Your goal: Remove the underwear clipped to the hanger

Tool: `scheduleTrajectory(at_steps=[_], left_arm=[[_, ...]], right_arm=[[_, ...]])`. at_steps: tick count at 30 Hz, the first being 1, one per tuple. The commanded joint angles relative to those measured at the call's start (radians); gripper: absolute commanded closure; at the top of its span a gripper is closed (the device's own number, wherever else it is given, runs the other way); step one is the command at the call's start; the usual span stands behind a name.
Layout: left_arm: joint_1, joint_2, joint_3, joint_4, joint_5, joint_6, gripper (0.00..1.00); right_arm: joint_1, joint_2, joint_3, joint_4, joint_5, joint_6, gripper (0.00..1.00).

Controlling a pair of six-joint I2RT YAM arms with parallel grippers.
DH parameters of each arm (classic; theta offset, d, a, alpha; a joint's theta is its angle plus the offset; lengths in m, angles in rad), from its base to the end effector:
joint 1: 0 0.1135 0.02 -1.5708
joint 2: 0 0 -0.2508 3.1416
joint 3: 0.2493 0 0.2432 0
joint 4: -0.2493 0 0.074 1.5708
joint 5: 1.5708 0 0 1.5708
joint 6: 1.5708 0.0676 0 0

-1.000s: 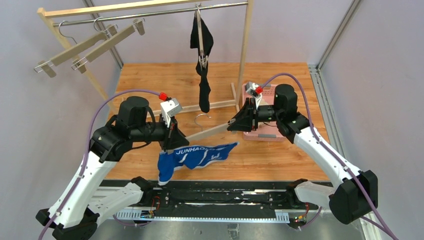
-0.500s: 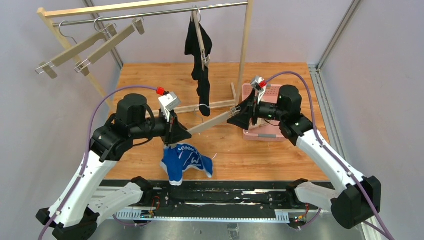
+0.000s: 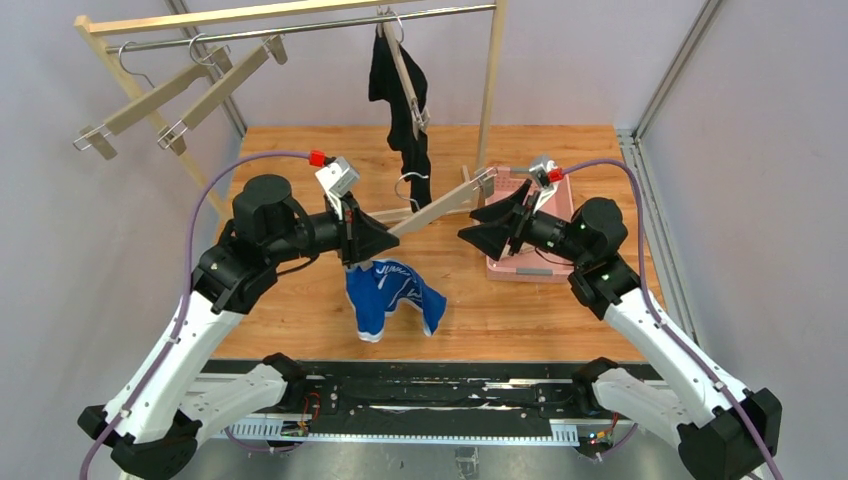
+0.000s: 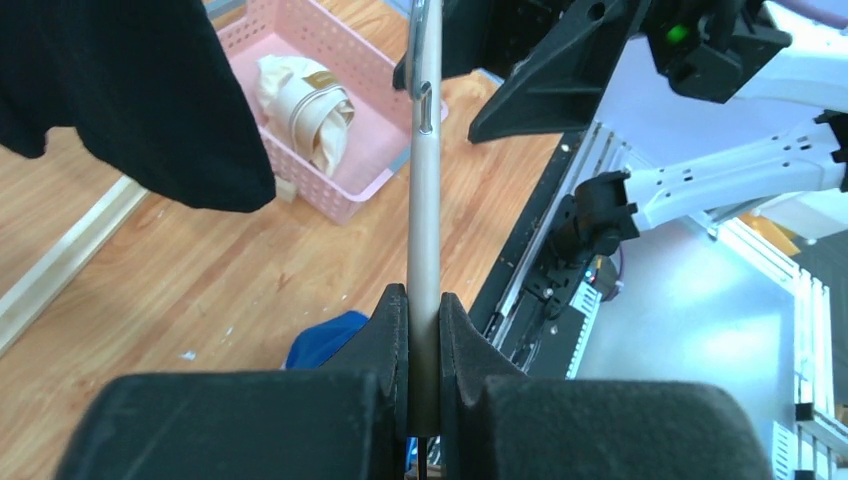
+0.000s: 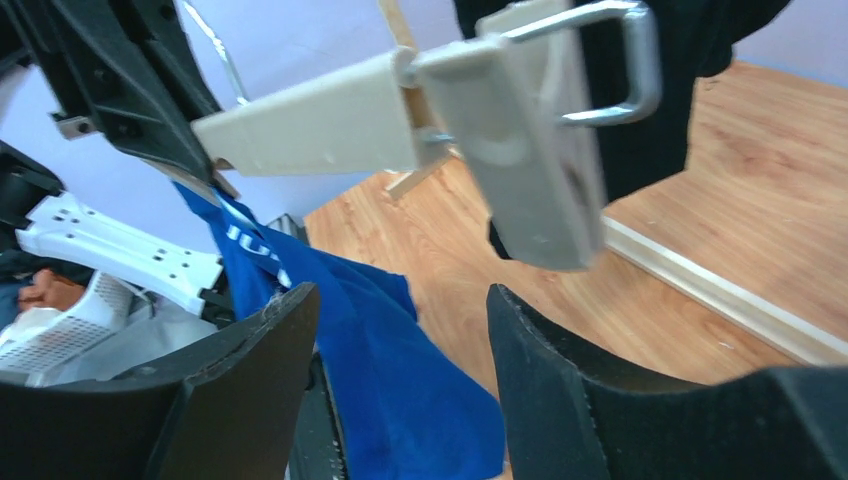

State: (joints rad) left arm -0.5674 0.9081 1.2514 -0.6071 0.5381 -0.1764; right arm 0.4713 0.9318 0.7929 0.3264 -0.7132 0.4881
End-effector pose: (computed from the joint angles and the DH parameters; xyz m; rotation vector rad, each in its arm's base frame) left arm 0.1457 -0.1340 0.4126 0.7531 1.7635 -1.0040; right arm 0.1894 0.1461 0.3649 -0.6278 1.4276 1.2627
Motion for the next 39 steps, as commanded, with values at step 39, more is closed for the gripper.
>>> scheduleTrajectory(at_steps=[39], left_arm=[[-0.008,-0.006,-0.383,0.926,0.111,-0.511,1.00]], right_arm=[[0.083,0.245,0.037,0.827,0.105,0.401,0.44]])
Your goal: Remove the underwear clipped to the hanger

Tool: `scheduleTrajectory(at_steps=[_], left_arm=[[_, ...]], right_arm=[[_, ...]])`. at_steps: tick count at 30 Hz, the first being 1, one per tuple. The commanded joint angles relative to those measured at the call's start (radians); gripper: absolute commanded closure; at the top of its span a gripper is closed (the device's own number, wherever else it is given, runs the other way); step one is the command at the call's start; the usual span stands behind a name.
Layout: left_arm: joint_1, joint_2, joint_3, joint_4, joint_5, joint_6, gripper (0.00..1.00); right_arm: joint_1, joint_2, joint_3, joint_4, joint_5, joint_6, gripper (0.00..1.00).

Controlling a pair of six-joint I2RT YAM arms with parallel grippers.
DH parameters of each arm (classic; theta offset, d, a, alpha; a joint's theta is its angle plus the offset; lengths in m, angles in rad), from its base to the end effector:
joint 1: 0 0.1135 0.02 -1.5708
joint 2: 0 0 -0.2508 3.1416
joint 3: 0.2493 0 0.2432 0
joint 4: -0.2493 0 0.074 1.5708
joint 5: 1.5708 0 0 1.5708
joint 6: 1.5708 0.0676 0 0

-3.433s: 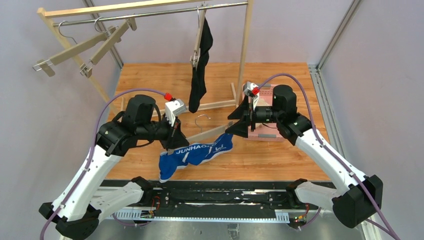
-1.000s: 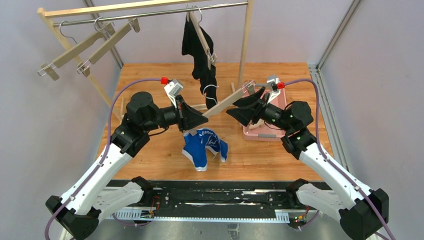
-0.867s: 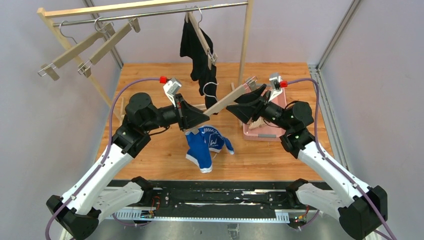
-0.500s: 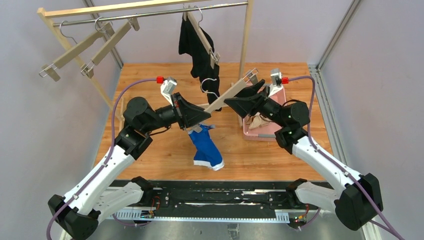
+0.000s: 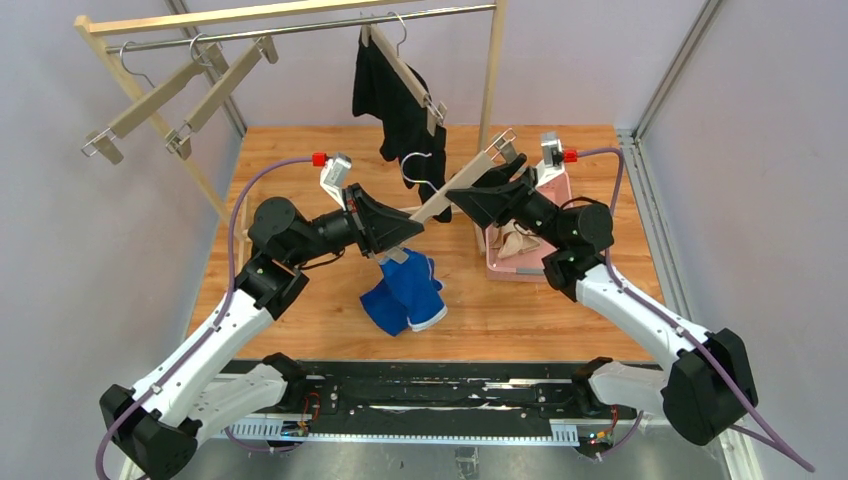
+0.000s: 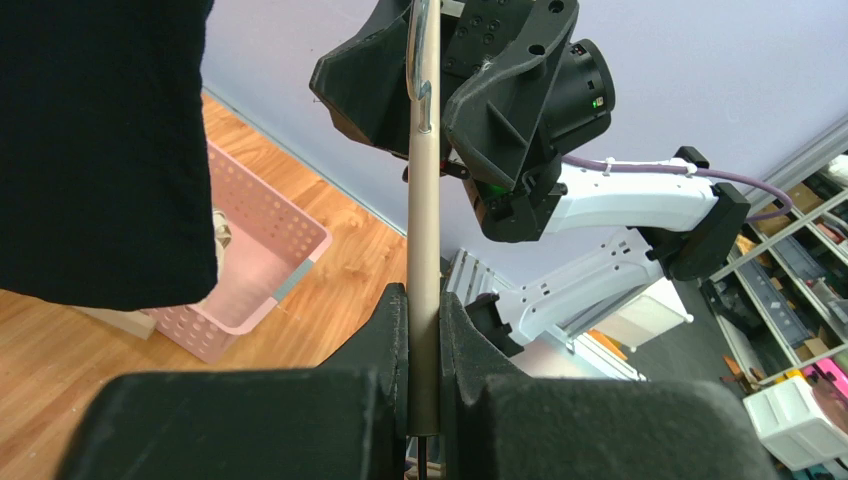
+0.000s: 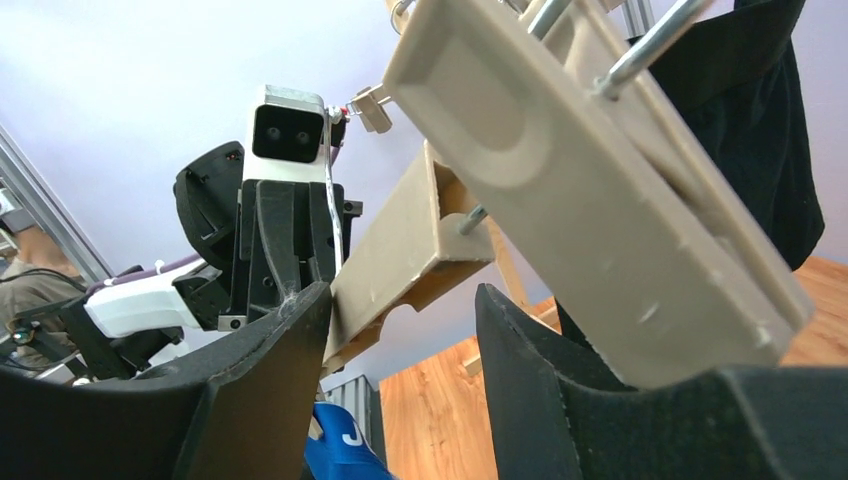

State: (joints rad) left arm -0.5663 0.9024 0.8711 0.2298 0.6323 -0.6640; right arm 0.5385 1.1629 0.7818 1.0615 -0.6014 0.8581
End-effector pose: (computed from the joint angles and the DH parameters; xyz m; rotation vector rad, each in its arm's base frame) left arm 0.1710 -0.1561 0.3883 0.5129 1.4915 -1.4235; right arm 0.2057 0.1674 0.3934 -0.4642 1.0494 1.5249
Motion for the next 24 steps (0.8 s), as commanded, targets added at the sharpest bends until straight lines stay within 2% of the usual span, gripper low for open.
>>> scheduleTrajectory(at_steps=[1,4,8,12,17,18,19,20,24], left_arm=[[-0.009,0.000,-0.003,0.093,0.016,-0.023,1.00],[-0.009,0.009,-0.003,0.096,0.017,-0.025,1.00],[-0.013,0.020,-0.016,0.113,0.012,-0.031,1.00],[-0.019,0.028,-0.036,0.157,-0.004,-0.049,1.00],[-0.029,0.035,-0.051,0.185,-0.024,-0.053,1.00],[-0.031,0.036,-0.053,0.186,-0.027,-0.052,1.00],[-0.033,0.038,-0.055,0.186,-0.028,-0.050,1.00],[-0.035,0.038,-0.057,0.186,-0.028,-0.049,1.00],[-0.035,0.032,-0.073,0.186,-0.042,-0.055,0.98]], right_arm=[[0.016,0.020,0.052,0.098,-0.009,0.036,0.45],[0.019,0.040,0.057,0.122,-0.011,0.050,0.46],[0.022,0.066,0.065,0.161,-0.015,0.078,0.55],[0.026,0.089,0.075,0.205,-0.018,0.104,0.56],[0.033,0.101,0.093,0.211,-0.023,0.106,0.79],[0.035,0.101,0.095,0.212,-0.024,0.104,0.84],[0.037,0.100,0.096,0.215,-0.023,0.102,0.95],[0.037,0.099,0.097,0.216,-0.022,0.100,0.99],[0.039,0.079,0.097,0.192,-0.021,0.079,1.00]])
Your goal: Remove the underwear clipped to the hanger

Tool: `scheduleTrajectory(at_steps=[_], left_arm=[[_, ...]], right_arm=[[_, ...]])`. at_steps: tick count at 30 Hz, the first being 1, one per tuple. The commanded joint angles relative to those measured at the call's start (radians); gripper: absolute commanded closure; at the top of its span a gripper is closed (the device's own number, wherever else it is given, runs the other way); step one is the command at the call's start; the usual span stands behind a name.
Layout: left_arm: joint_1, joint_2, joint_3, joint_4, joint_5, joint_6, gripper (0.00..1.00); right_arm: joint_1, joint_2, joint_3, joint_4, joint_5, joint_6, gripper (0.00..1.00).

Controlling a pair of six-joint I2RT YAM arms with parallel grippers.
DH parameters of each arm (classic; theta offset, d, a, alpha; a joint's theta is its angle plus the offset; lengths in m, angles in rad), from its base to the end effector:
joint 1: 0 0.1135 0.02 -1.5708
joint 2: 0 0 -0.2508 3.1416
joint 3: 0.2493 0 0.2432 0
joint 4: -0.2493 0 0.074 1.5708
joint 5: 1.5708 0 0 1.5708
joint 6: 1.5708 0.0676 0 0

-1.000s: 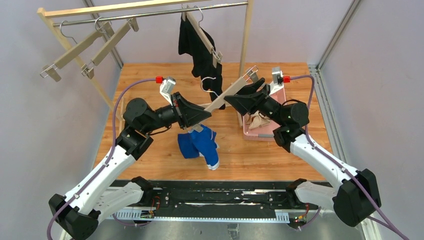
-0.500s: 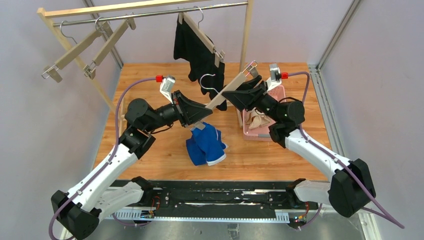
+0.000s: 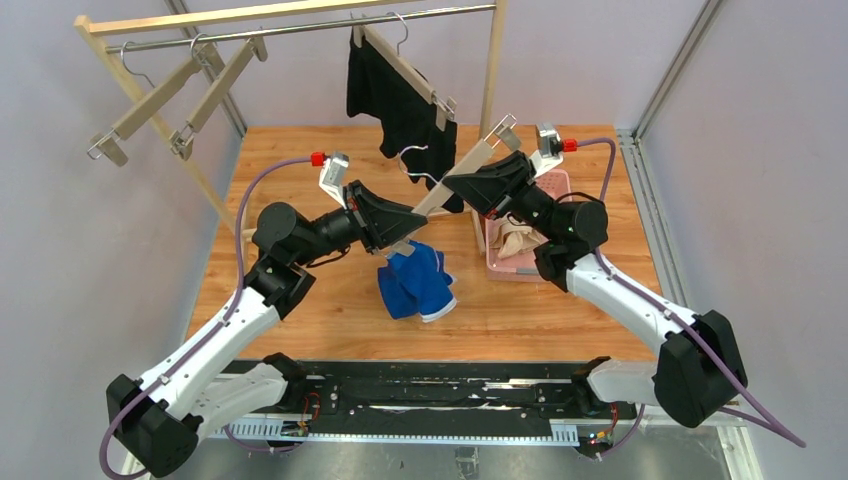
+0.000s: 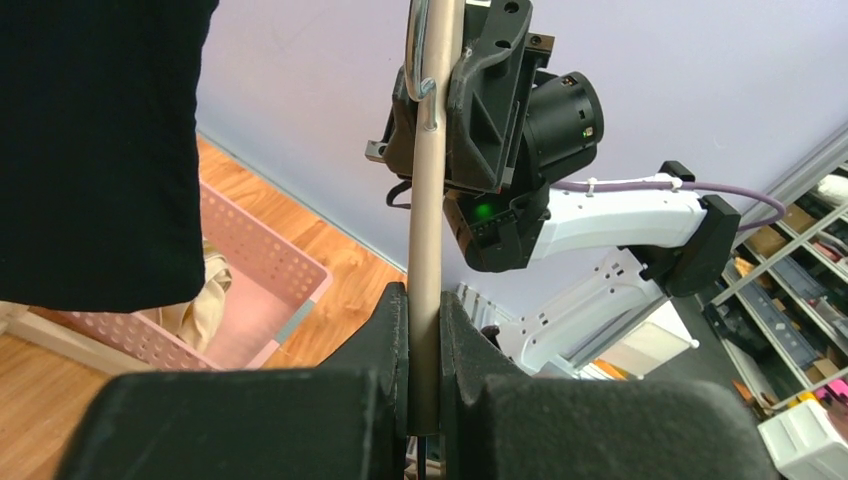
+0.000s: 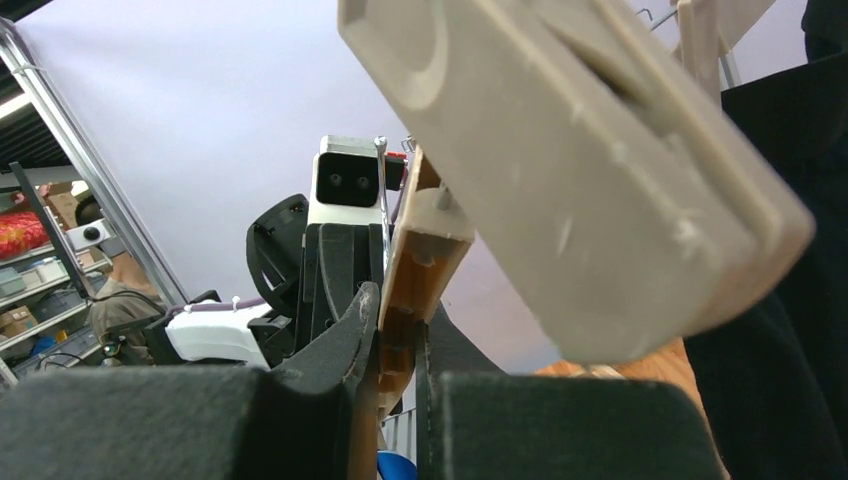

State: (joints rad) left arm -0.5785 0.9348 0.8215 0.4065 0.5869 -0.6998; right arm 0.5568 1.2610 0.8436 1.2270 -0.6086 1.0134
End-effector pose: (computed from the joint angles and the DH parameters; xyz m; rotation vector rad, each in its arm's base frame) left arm 0.1777 -0.1608 0.3859 0.4740 1.4033 -1.4347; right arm 0.2110 0.1769 0.4054 -0.4519 0.9670 1.6700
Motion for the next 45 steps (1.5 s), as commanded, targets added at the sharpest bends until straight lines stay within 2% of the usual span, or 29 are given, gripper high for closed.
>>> scheduleTrajectory(at_steps=[1,4,8,10,15,17,22,28,34,40,43,45], left_arm=[[-0.023,-0.004,-0.028,0.010,-0.004,-0.024,0.95],[-0.023,-0.010,-0.034,0.011,-0.021,-0.036,0.77],[-0.023,-0.020,-0.043,0.011,-0.027,-0.030,0.57],[-0.023,-0.027,-0.052,0.011,-0.026,-0.024,0.41],[-0.023,-0.058,-0.074,0.011,-0.005,0.003,0.22],[-0.023,-0.072,-0.077,0.011,0.011,0.014,0.20],[-0.023,-0.094,-0.078,0.011,0.055,0.022,0.20],[-0.023,-0.095,-0.085,-0.013,0.081,0.039,0.35],[-0.023,-0.107,-0.102,-0.037,0.068,0.058,0.32],[-0.023,-0.105,-0.102,-0.081,0.048,0.099,0.34],[-0.023,-0.098,-0.093,-0.081,0.057,0.106,0.52],[-0.023,-0.094,-0.087,-0.082,0.062,0.109,0.72]], right_arm=[[0.021,-0.026,0.034,0.013,-0.012,-0.090,0.99],[0.022,-0.055,0.016,-0.003,0.000,-0.117,1.00],[0.022,-0.084,0.014,-0.015,-0.007,-0.123,0.99],[0.022,-0.100,0.016,-0.028,-0.011,-0.131,0.99],[0.022,-0.134,0.018,-0.078,-0.008,-0.152,0.99],[0.023,-0.137,0.014,-0.086,-0.010,-0.157,0.99],[0.023,-0.139,0.007,-0.091,-0.003,-0.160,0.99],[0.022,-0.136,0.016,-0.101,0.002,-0.160,0.99],[0.022,-0.140,0.027,-0.110,0.004,-0.156,0.99],[0.024,-0.140,0.031,-0.106,0.001,-0.147,0.99],[0.025,-0.139,0.027,-0.113,0.001,-0.147,0.99],[0.024,-0.139,0.025,-0.114,0.001,-0.147,0.99]])
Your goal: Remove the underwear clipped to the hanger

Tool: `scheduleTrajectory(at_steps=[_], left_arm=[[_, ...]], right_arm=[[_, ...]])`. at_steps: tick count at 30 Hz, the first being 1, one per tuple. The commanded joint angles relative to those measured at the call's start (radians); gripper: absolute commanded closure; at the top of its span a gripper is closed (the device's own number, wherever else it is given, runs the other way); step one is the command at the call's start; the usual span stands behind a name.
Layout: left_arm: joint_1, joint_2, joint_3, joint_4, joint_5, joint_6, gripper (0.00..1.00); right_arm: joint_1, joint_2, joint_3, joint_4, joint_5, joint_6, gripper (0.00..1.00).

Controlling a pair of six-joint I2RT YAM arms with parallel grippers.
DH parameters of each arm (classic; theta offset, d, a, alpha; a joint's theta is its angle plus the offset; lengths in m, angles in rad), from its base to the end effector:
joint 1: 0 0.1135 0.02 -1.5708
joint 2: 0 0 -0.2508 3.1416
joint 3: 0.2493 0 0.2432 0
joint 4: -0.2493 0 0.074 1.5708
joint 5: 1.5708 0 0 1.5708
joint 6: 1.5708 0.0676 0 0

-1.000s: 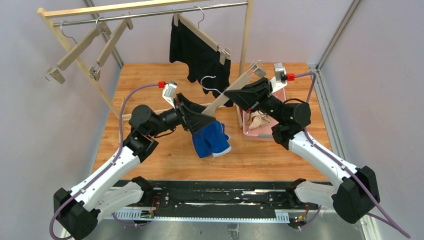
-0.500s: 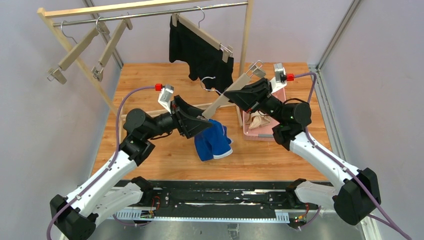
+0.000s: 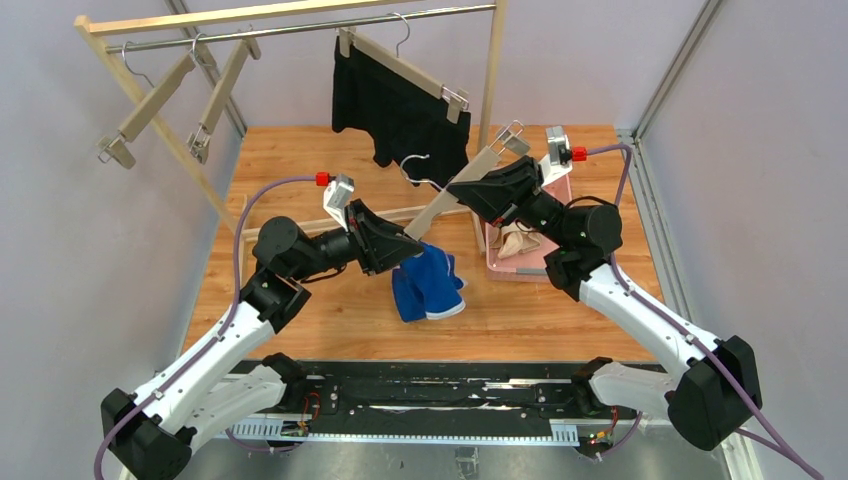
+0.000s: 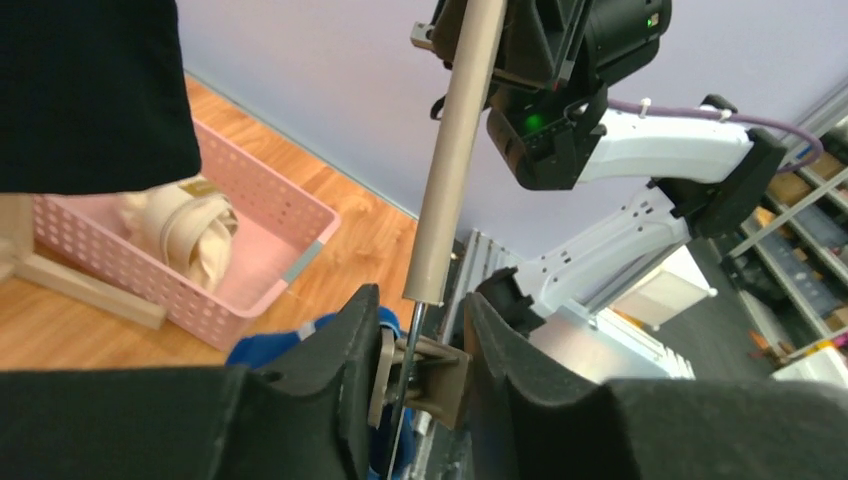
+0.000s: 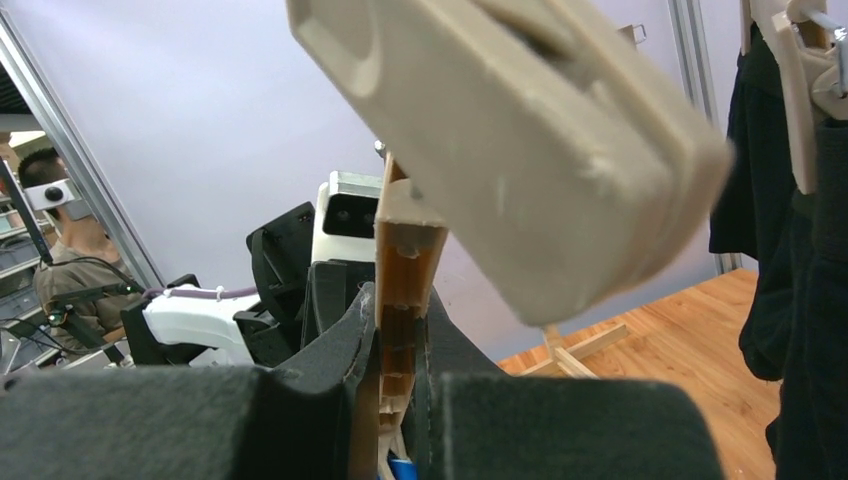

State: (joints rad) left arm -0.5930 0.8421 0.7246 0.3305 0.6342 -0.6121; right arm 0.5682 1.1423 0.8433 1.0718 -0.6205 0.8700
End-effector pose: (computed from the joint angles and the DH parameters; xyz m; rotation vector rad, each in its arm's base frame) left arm 0.1598 -0.1560 0.3597 0.5735 1.4495 -1.4047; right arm 0.1905 0.1682 0.4196 -0.5196 0.9529 1.5583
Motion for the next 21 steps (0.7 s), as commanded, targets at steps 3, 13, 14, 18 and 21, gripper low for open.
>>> scheduleTrajectory(at_steps=[3,13,14,18,21], left_arm=[[-0.008,-0.011,0.018,-0.029,-0.005,0.039,1.00],[-0.008,-0.033,0.077,-0.108,-0.064,0.099,0.40],[-0.008,-0.029,0.088,-0.108,-0.062,0.100,0.39],[-0.008,-0.004,0.121,-0.108,-0.045,0.101,0.38],[-0.008,0.006,0.134,-0.108,-0.040,0.108,0.41]], right_arm=[[0.013,-0.020,0.025,0.031,0.013,-0.003,0.99],[0.013,-0.027,0.021,0.017,-0.016,-0.004,0.99],[0.014,-0.031,0.021,0.010,-0.017,-0.007,0.99],[0.015,-0.034,0.021,0.002,-0.019,-0.009,0.99],[0.015,-0.036,0.025,-0.007,-0.028,-0.011,0.99]])
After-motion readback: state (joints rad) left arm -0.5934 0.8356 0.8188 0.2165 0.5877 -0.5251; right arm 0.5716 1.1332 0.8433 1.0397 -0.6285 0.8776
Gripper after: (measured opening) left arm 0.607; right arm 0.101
